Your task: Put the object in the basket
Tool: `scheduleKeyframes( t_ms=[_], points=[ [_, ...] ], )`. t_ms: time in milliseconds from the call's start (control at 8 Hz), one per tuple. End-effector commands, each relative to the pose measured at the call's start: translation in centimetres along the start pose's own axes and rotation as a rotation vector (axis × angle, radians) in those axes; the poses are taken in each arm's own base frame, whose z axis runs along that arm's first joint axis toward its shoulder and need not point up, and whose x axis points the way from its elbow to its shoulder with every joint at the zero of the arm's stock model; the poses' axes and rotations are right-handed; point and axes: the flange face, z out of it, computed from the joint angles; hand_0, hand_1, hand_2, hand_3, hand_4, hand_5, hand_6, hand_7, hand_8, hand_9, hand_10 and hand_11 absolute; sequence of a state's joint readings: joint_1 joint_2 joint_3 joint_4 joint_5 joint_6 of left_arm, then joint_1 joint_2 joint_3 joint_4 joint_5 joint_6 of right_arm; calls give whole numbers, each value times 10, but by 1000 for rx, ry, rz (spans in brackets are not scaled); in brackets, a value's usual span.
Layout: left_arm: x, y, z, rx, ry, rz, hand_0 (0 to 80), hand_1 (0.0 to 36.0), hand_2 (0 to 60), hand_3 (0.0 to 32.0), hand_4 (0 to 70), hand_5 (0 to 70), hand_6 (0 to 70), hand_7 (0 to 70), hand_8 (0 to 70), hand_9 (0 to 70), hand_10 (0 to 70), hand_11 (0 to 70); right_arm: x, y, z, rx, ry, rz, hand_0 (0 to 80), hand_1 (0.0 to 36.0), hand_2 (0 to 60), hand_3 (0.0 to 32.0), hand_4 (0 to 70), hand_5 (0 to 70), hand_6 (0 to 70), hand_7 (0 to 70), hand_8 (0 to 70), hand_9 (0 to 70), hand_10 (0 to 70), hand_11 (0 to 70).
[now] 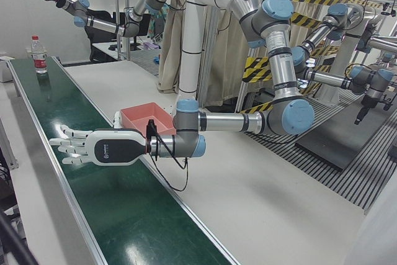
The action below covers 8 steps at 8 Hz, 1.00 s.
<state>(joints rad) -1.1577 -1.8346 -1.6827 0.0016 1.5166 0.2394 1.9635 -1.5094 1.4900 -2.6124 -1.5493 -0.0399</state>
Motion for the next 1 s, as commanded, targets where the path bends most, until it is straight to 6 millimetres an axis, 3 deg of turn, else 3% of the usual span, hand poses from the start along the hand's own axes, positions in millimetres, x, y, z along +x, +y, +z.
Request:
scheduleKeyframes(
  t_ms=[0,875],
  points=[
    [0,0,0,0,0,0,587,102,0,108,22,296,61,42,116,133,62,109,0,0,0,1,0,0,0,0,0,0,0,0,0,0,0,0,0,0],
    [-1,0,1,0,-1,0,586,103,0,96,57,300,72,47,137,145,69,117,0,0,0,-1,0,0,0,0,0,0,0,0,0,0,0,0,0,0]
  ],
)
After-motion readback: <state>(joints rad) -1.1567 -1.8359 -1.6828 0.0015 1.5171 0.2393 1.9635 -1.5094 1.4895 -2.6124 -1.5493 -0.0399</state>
